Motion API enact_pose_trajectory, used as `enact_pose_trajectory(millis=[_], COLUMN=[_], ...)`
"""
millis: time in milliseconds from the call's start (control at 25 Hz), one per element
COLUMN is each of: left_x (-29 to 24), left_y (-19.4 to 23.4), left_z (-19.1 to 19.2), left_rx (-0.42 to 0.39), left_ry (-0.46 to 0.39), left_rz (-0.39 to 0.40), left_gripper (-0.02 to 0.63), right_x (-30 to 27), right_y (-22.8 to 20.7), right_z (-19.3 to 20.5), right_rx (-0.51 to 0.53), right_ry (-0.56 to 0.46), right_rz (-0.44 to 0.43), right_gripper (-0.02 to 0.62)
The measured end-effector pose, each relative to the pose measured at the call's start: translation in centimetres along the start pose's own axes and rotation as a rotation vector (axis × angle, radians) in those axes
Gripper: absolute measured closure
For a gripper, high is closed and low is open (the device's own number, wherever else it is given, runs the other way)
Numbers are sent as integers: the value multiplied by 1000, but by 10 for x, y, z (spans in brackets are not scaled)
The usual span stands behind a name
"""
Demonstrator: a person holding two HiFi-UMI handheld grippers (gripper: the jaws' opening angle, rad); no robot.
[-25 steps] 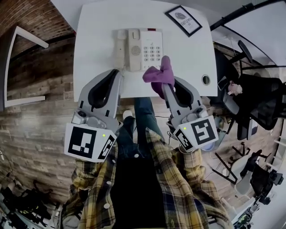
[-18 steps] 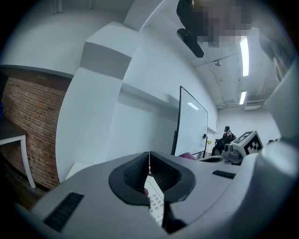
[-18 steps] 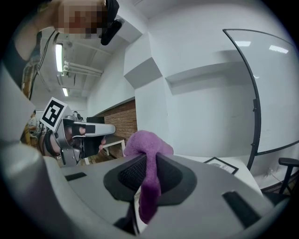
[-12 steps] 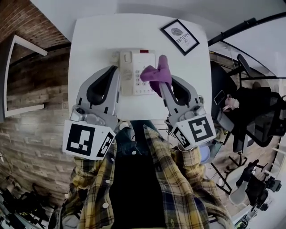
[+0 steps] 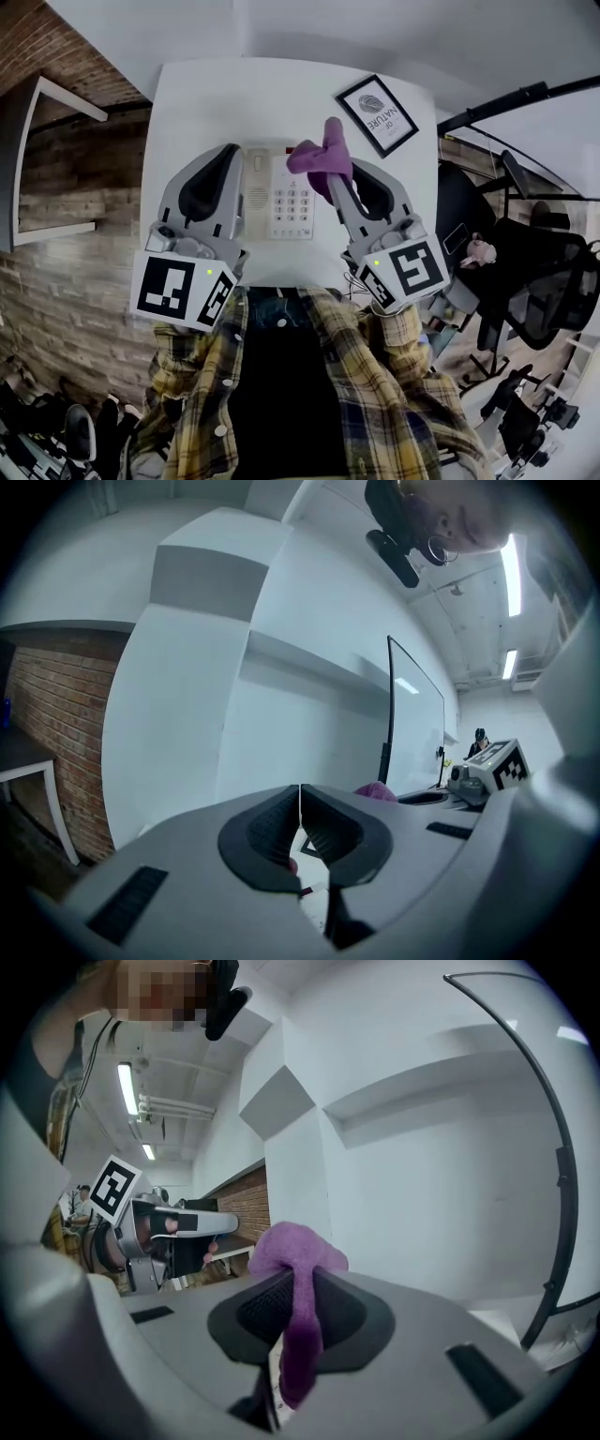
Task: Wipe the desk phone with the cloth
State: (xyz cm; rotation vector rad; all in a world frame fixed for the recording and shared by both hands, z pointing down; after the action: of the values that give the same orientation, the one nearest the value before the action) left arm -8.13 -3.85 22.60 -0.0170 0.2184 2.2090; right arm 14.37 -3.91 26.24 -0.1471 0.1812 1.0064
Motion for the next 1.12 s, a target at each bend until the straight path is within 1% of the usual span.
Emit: enact_pose_trajectory(millis=[240,480,600,680,880,1120], left_x=[-13,-16,-19,-20,-23,-21], left_y=[4,22,32,38,57,68], left_z=[7,18,31,44,91,147], left_rx=[24,62,91,135,310,470], left_ry=[36,75,112,155,286,421], left_rz=[-8,-11,-10,5,40,22], left_gripper=[588,588,588,586,586,586], right_x=[-14,-22,-26,-28,-33,-40], right_y=[-12,-7,-6,-5,-3,-5], right_z=[-2,-1,2,4,13,25], right_rx=[-9,-13,-17,-19,-27,-39], right_ry=[13,27,40,48,76,111], right_rz=[-19,-8,-2,2,12,16], right_gripper=[535,535,535,535,535,535])
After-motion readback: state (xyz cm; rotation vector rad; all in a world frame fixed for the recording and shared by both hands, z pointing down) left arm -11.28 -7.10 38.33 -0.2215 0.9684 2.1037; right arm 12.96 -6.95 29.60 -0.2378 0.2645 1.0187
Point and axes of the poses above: the fingertips, and each gripper's own axes: x backward along the fingers, y to its left, z out of its underside, the point moved 9 cm from there along x, backward along the fingers, and after that the axes turned 7 degrees about z, right-handed, at the moved point
